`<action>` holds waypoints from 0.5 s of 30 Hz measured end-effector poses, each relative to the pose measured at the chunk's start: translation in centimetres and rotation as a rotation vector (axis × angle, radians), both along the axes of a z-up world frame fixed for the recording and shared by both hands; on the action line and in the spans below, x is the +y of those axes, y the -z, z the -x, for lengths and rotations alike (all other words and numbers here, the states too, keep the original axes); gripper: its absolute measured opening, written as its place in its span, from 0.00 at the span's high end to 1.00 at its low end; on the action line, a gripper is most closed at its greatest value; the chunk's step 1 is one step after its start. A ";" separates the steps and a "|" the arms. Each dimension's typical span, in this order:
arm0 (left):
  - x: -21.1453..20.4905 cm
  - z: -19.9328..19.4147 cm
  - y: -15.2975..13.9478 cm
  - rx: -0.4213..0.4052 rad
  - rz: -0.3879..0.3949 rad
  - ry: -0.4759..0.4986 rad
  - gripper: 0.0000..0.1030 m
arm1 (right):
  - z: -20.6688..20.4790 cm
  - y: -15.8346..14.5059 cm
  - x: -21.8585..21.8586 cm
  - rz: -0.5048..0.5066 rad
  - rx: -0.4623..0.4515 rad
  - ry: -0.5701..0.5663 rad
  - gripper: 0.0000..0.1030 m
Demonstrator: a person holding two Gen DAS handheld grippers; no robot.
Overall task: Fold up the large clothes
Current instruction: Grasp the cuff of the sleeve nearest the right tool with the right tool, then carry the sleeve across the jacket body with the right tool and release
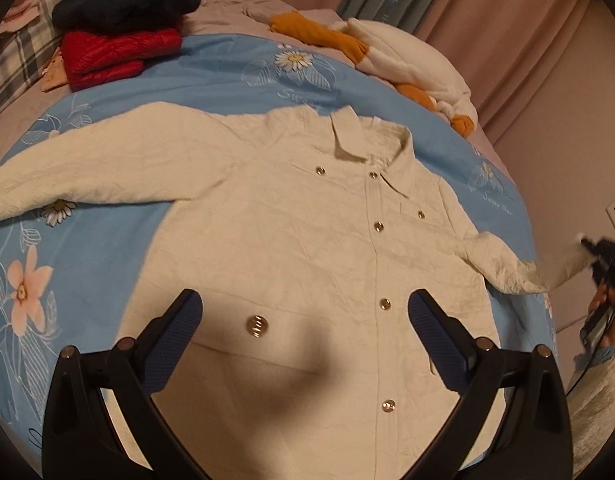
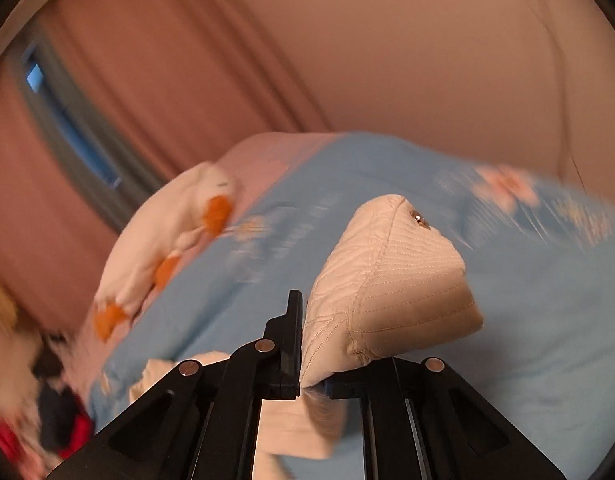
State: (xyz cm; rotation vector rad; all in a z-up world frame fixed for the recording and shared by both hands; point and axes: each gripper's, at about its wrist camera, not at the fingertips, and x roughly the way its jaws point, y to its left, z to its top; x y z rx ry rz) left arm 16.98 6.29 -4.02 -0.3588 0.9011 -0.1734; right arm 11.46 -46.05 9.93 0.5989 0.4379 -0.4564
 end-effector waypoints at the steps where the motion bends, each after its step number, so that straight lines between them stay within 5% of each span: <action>1: 0.7 0.0 -0.2 -0.007 0.010 -0.013 0.00 | -1.8 -1.6 2.8 0.068 0.012 -0.039 0.90; 4: 3.0 0.1 -0.4 -0.024 0.036 -0.049 0.00 | -6.0 -3.5 11.1 0.238 0.037 -0.162 0.90; 9: 6.6 0.3 0.5 -0.013 0.042 -0.125 0.00 | -12.0 -1.1 25.1 0.445 0.106 -0.399 0.90; 15: 10.2 0.2 1.7 0.009 0.039 -0.206 0.00 | -15.6 10.1 38.4 0.677 0.305 -0.669 0.90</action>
